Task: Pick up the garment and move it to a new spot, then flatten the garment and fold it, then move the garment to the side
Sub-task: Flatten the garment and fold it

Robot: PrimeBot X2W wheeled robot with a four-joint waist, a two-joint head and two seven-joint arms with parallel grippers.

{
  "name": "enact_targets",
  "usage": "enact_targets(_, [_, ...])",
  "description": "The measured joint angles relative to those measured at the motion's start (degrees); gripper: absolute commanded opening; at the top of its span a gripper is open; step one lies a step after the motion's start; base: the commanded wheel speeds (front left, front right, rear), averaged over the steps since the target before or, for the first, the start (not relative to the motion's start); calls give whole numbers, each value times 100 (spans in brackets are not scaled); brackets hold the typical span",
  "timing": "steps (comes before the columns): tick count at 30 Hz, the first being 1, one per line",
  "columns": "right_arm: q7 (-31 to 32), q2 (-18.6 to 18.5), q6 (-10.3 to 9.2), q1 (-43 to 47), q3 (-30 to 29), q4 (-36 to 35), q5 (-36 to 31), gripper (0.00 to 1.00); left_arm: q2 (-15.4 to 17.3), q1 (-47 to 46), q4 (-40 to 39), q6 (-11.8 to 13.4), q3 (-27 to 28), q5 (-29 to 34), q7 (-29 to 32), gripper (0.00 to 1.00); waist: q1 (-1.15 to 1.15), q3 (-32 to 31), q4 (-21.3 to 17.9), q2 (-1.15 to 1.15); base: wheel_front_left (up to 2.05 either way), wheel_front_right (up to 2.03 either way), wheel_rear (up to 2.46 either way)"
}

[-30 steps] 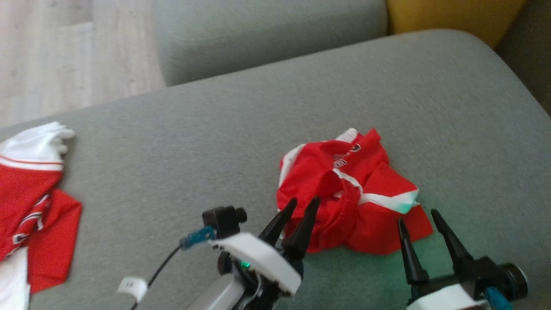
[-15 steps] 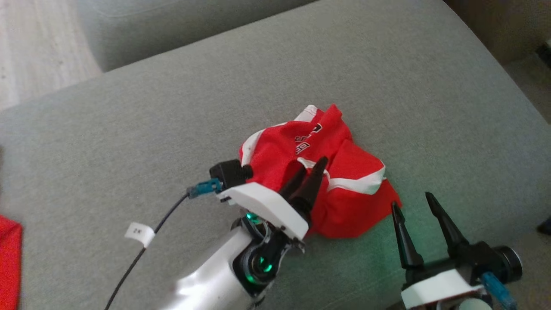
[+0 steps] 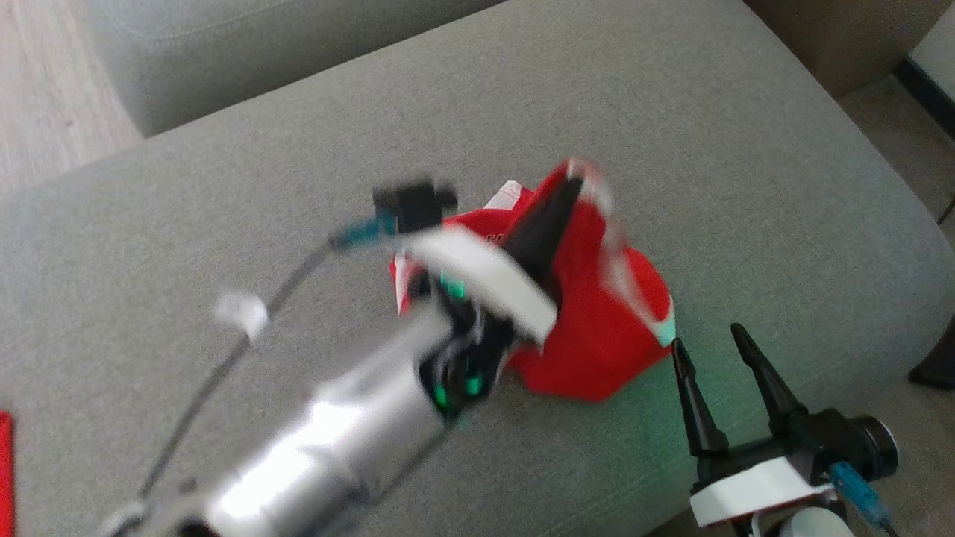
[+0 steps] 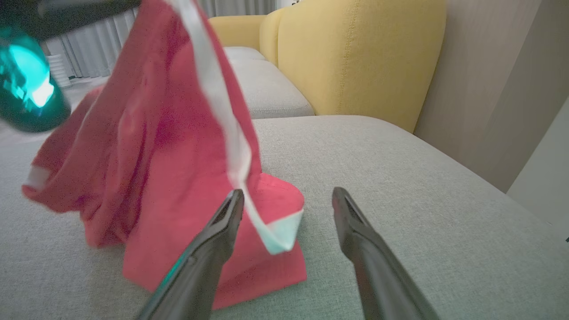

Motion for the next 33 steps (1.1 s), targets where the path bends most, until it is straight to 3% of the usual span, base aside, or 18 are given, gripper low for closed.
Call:
enact_targets(7, [0,0,0,23,-99,-31,46,100,-48,-1677,-89,-211,332,41,18,0,0,-132,69,0,0,0,0])
enact_targets(10, [0,0,0,24,-193,-100,64,100,142,-1846,-353,-260,504,-56,197,0,0,-151,183,0,0,0,0])
enact_targets(13, [0,0,0,36,-255,-140,70,100,681,-1603,-708,-216,482,-83,386,0,0,-169,310,0,0,0,0])
enact_targets(20, [0,0,0,43,-318,-252,357,100,2309,374,-1623,275,162,-222,539,0,0,3,664,0,0,0,0])
enact_targets(23, [0,0,0,-5,-378,-291,468,100,2864,983,-1911,444,69,-158,405,0,0,141,853,0,0,0,0])
enact_targets(26, [0,-13,0,-142,-431,-270,759,100,3251,1173,-2128,533,64,-81,296,0,0,277,1084,0,0,0,0])
enact_targets(29, [0,-122,0,-322,-410,-210,1076,100,3421,1171,-2202,556,60,14,296,0,0,358,1252,0,0,0,0])
enact_targets(33, [0,-858,0,-904,125,174,2176,100,3772,1068,-2000,616,49,534,245,0,0,554,1650,0,0,0,0])
